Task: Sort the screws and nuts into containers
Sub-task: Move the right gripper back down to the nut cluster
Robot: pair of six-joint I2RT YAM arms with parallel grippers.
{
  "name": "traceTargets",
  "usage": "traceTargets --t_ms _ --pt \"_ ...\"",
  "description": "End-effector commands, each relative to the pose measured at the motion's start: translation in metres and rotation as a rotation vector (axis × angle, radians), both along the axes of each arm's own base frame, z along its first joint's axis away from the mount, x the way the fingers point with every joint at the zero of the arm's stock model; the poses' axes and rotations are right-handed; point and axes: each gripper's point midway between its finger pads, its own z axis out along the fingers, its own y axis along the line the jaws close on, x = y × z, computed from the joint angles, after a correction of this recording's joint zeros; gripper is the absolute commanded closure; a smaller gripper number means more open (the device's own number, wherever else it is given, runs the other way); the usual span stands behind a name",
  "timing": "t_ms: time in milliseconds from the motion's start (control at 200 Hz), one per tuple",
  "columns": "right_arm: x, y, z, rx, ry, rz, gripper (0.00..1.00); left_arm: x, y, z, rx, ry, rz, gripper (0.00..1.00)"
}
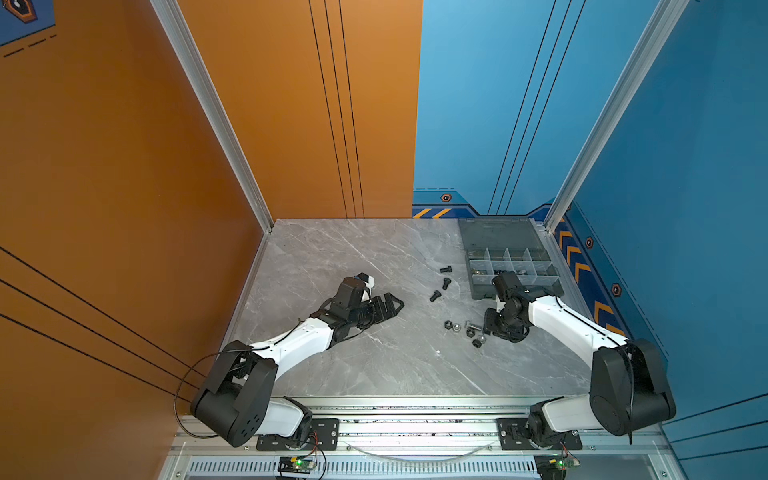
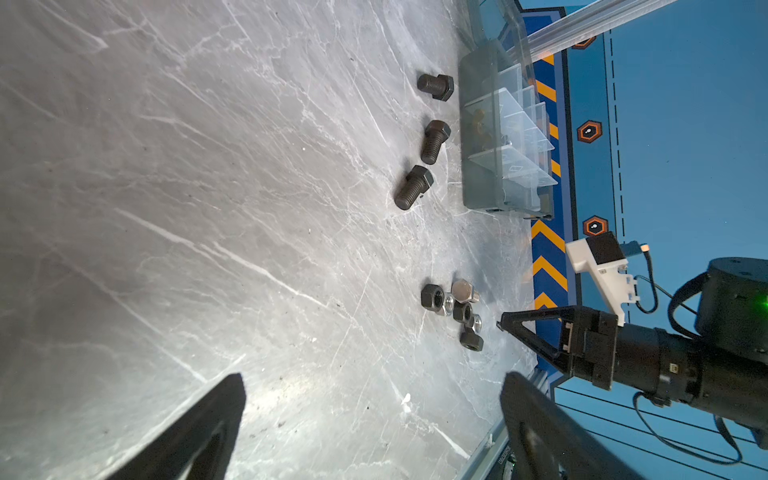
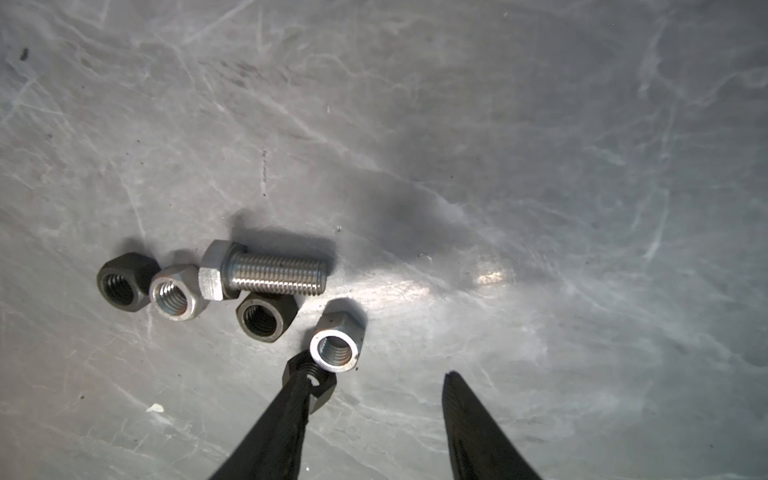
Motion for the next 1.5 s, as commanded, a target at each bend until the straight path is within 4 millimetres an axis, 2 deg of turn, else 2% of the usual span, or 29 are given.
traceTargets --t_ms 0,441,1011,1497 --pt "0.005 -0.002 -0.002 -0.034 -0.031 -0.034 0.45 -0.002 -0.003 0.002 -0.011 0.002 -0.011 0.02" --pt "0.014 0.021 -0.016 -0.024 -0.022 -0.014 0.44 0.000 -0.004 -0.001 -0.007 0.009 -0.010 0.02" --pt "0.004 0.015 -0.032 -0.053 0.016 -0.019 0.46 -0.001 -0.004 -0.004 -0.005 0.014 -0.012 0.02" --pt "0.000 0.022 -0.030 0.035 -0.007 -0.024 0.47 -0.001 -0.004 -0.004 -0.007 0.014 -0.011 0.02"
